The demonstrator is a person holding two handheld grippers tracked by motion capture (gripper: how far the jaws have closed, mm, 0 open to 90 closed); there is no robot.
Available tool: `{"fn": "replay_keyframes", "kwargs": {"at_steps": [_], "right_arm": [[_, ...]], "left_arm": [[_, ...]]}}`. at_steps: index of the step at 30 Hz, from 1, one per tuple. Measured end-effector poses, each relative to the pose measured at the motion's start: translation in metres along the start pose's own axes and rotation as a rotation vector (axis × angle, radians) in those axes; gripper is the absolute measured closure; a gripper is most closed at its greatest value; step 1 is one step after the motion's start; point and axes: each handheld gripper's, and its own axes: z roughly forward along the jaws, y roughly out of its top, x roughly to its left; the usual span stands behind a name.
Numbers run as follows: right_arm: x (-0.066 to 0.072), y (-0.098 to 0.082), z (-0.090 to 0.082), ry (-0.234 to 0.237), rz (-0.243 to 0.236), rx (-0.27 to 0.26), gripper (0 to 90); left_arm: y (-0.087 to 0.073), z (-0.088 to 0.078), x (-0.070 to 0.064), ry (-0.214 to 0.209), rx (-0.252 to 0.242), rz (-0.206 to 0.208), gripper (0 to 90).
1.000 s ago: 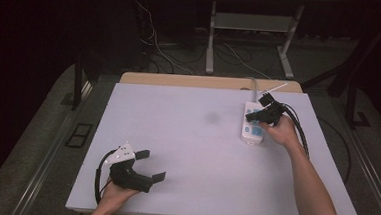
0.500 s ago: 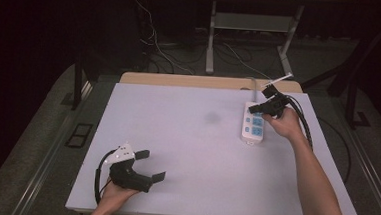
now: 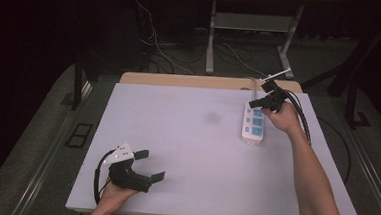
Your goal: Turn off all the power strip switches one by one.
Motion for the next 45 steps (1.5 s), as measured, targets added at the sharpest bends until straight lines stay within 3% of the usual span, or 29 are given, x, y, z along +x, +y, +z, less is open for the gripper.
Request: {"fn": "replay_keyframes", "kwargs": {"at_steps": [8, 15, 25, 41, 45], "right_arm": [[-0.007, -0.002, 0.013, -0.006, 0.043, -0.004, 90.0], [-0.009, -0.006, 0.024, 0.001, 0.072, 0.023, 90.0], [-0.009, -0.007, 0.028, -0.025, 0.059, 0.030, 90.0], [-0.014, -0.014, 0.028, 0.018, 0.094, -0.011, 90.0], [-0.011, -0.012, 0.028, -0.004, 0.067, -0.003, 90.0]], "left_arm": [[0.000, -0.001, 0.000, 0.001, -0.002, 0.003, 0.0], [0.000, -0.001, 0.000, 0.000, -0.003, 0.005, 0.0], [0.001, -0.003, -0.001, -0.003, -0.006, 0.012, 0.0], [0.001, -0.003, -0.004, -0.006, -0.006, 0.019, 0.0], [0.001, -0.002, -0.004, -0.009, -0.004, 0.022, 0.0]]}}
